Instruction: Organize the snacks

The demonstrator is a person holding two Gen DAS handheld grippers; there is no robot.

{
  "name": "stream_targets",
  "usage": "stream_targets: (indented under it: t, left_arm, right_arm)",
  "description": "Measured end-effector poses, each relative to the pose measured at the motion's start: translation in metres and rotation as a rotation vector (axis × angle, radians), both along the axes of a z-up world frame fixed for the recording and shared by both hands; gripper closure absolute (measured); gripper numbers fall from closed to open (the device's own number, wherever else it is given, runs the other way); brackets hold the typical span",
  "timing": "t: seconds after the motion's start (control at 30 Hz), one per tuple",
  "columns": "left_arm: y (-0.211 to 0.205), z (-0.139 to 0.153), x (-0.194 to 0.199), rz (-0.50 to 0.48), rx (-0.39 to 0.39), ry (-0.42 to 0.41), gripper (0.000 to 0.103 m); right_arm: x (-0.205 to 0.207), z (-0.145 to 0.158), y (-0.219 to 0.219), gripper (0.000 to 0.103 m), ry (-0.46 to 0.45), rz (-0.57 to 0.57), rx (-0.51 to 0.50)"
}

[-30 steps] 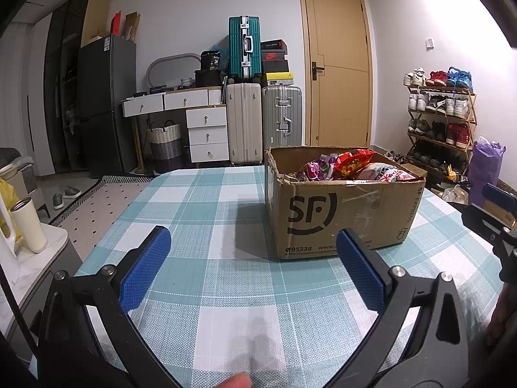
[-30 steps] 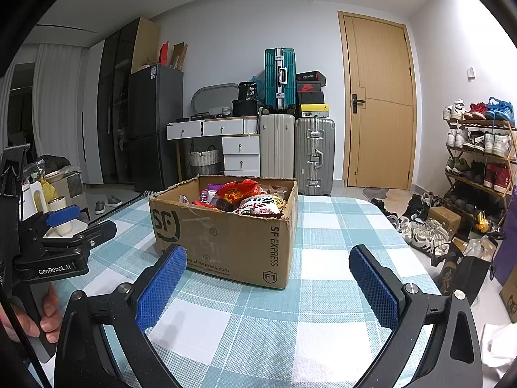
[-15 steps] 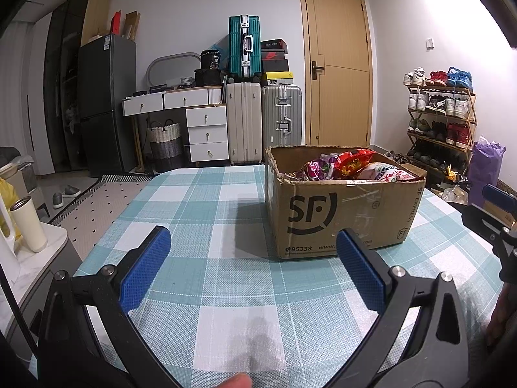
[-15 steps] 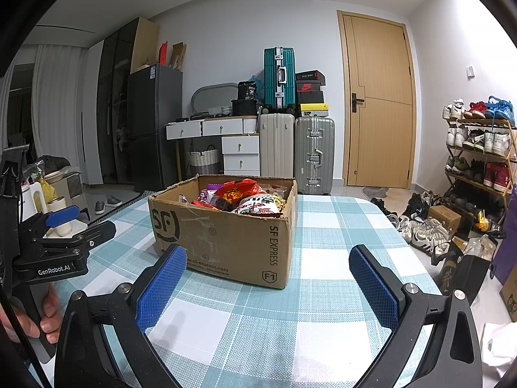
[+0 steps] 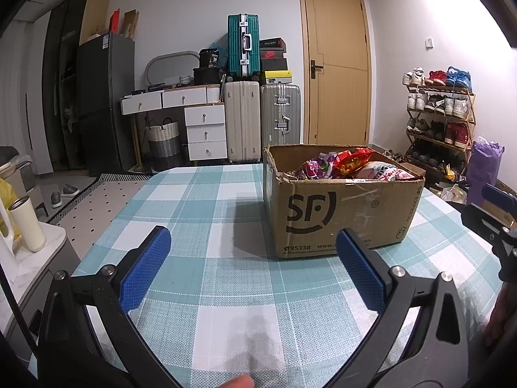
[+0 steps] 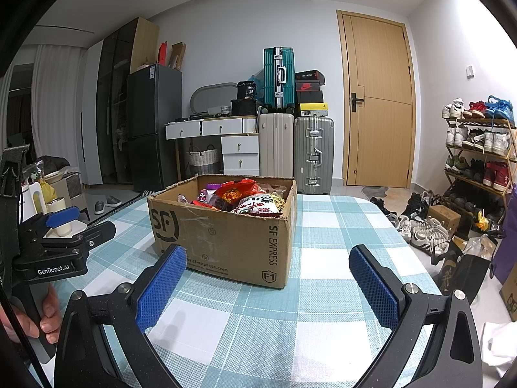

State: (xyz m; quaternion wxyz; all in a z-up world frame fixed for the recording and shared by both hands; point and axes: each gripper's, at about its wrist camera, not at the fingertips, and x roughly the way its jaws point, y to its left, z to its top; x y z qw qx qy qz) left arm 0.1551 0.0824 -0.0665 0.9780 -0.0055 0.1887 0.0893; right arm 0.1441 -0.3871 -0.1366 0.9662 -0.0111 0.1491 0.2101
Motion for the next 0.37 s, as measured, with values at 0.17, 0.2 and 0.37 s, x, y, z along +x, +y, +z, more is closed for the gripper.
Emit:
stream_targets:
  t: [0.17,0.2,0.37]
  left_arm:
    - [-0.0012,0.0006,0.0006,-0.002,0.000,0.002,0.001]
    - [-0.0014,0.0002,0.0005,-0.006,0.000,0.002,0.001]
    - [-0.0022,-0.0011,0.0046,-0.014,-0.003,0.017,0.001]
  right_arm:
    - [0.0000,0.0001,-0.0001,0.001,0.000,0.000,0.000]
    - [0.0000,0.0001,-0.0001,0.001,0.000,0.001,0.000]
    - [0.0009,-0.0003,0.0000,0.001,0.006,-0.001,0.001]
